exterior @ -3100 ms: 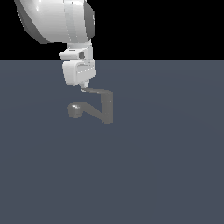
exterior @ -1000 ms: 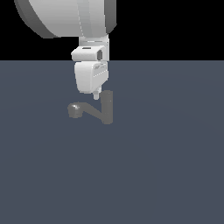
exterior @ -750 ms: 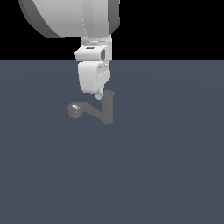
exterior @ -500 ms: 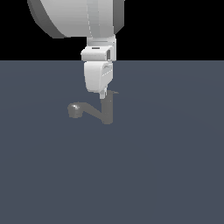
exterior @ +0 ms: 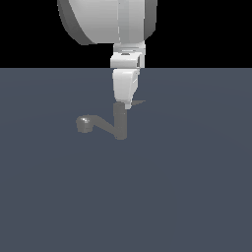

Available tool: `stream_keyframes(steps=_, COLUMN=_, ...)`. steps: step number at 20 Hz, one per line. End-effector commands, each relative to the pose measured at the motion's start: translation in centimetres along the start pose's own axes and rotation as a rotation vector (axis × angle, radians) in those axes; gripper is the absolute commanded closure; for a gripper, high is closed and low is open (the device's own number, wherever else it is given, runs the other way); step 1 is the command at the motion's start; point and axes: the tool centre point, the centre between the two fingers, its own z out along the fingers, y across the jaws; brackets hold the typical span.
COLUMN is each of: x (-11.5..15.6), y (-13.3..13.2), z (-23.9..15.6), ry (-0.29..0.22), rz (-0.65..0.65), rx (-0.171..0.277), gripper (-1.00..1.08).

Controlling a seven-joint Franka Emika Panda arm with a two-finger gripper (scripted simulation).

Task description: Turn on the faucet by rotating a designated handle.

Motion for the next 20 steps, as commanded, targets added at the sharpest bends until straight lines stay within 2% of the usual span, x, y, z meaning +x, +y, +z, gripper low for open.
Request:
stream_keyframes(steps=1, x=3.7, y=-1.0, z=0.1, ry=0.009, rz=0.047, rx=0.001, gripper=1.08)
stream_keyframes(steps=2, x=3.7, y=-1.0, z=0.1, ry=0.009, rz=0.047, rx=0.001, gripper=1.08)
stream_keyframes(steps=3, x=0.6, y=-0.5, z=0.0, ry=-0.003, rz=0.003, rx=0.001, gripper=1.08)
stream_keyframes(steps=20, x=3.2, y=-5.2, z=0.1, ry=0.004, rz=0.028, rx=0.001, gripper=1.08)
